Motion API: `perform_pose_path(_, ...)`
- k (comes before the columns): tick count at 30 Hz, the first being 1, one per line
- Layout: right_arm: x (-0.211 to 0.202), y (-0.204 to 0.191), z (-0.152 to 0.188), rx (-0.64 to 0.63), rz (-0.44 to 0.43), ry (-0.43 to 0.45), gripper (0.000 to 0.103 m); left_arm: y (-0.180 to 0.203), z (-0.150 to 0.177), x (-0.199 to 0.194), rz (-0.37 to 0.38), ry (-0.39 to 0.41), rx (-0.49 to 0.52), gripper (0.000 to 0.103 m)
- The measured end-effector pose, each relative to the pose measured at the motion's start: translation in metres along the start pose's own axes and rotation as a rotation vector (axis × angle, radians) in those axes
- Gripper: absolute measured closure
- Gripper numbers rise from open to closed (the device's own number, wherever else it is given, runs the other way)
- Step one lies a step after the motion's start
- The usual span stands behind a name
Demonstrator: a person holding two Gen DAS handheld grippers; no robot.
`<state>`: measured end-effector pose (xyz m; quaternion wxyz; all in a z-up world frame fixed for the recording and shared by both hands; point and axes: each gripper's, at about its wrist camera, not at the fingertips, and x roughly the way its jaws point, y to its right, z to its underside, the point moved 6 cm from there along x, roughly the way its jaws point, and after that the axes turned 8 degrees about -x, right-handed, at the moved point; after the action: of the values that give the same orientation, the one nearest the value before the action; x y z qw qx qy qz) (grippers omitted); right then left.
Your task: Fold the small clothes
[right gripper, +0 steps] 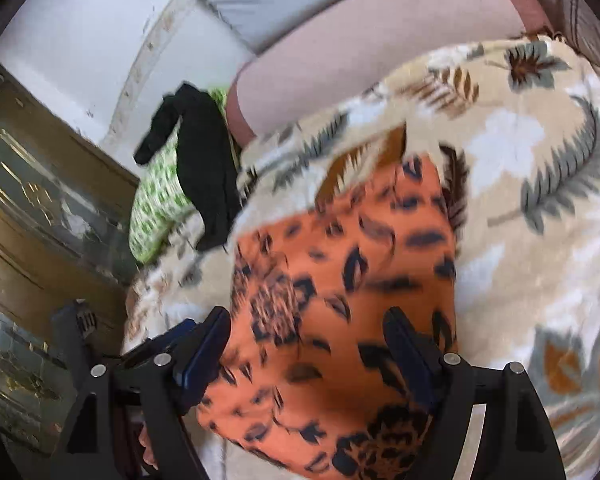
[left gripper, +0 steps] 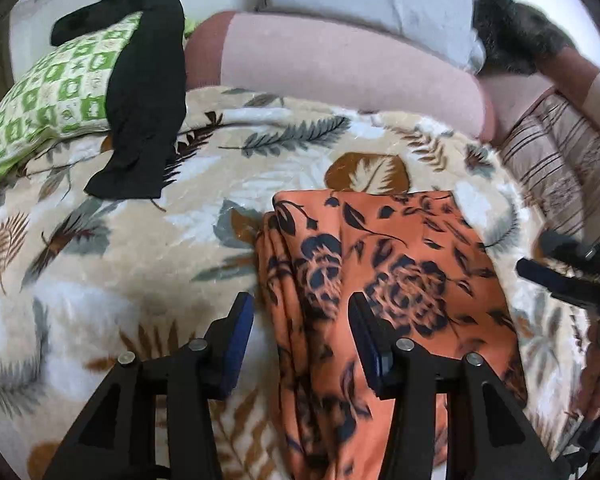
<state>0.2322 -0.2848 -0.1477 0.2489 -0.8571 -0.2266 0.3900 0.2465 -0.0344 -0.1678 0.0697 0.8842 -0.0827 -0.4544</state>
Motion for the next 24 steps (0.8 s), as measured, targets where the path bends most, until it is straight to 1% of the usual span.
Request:
perform_pose_path(1, 0.007, 0.005, -0.005, 0.032, -0.023, -0.007, 0.022, -0.002, -0.001, 0.015, -0.032, -0.032, -0.005, 0.053)
perform_pose_path(2, 0.024, 0.016, -0.009, 0.099, -0.065, -0.038, 0.021, -0.005, -0.001, 0.034, -0.076, -0.085, -0.010, 0.052)
perform_pose_path(3, 0.042, 0.030, -0.008, 0.162, -0.073, -0.081, 0.020, -0.010, 0.003, 0.053, -0.103, -0.147, -0.032, 0.049)
perform_pose_path(4, 0.056, 0.045, -0.004, 0.216, -0.038, -0.115, 0.020, -0.014, 0.004, 0.062, -0.092, -0.172, -0.071, 0.045)
perform_pose_path(5, 0.065, 0.052, -0.001, 0.251, -0.029, -0.117, 0.020, -0.017, 0.002, 0.060, -0.094, -0.165, -0.100, 0.040)
perform_pose_path(6, 0.063, 0.049, -0.003, 0.246, -0.031, -0.091, 0.020, -0.019, 0.000, 0.052, -0.095, -0.146, -0.107, 0.040)
perform_pose_path(7, 0.054, 0.042, -0.005, 0.223, -0.030, -0.064, 0.020, -0.018, 0.000, 0.045, -0.092, -0.132, -0.098, 0.040)
perform_pose_path(9, 0.035, 0.023, -0.003, 0.155, -0.032, -0.030, 0.020, -0.017, 0.001, 0.030, -0.116, -0.104, -0.055, 0.040)
perform_pose_path(11, 0.018, 0.010, 0.005, 0.123, -0.009, -0.020, 0.020, -0.018, 0.005, 0.016, -0.114, -0.085, -0.054, 0.040)
perform_pose_path(12, 0.009, 0.000, 0.014, 0.112, -0.034, -0.014, 0.020, -0.017, 0.008, 0.012, -0.107, -0.083, -0.058, 0.040)
perform_pose_path(14, 0.005, -0.008, 0.031, 0.118, -0.046, -0.031, 0.019, -0.016, 0.017, 0.006, -0.110, -0.080, -0.061, 0.040)
perform_pose_path(17, 0.025, -0.008, 0.062, 0.162, -0.059, -0.131, 0.018, -0.015, 0.028, -0.003, -0.105, -0.104, -0.069, 0.040)
perform_pose_path(18, 0.031, -0.005, 0.070, 0.179, -0.049, -0.157, 0.018, -0.014, 0.030, -0.009, -0.101, -0.102, -0.070, 0.040)
perform_pose_path(20, 0.029, -0.010, 0.070, 0.169, -0.022, -0.134, 0.018, -0.013, 0.031, -0.023, -0.102, -0.078, -0.067, 0.040)
perform_pose_path(23, 0.013, -0.032, 0.063, 0.117, -0.041, -0.077, 0.017, -0.013, 0.036, -0.047, -0.103, -0.045, -0.071, 0.037)
perform_pose_path(24, 0.011, -0.036, 0.061, 0.078, -0.011, -0.067, 0.017, -0.012, 0.038, -0.055, -0.103, -0.034, -0.076, 0.036)
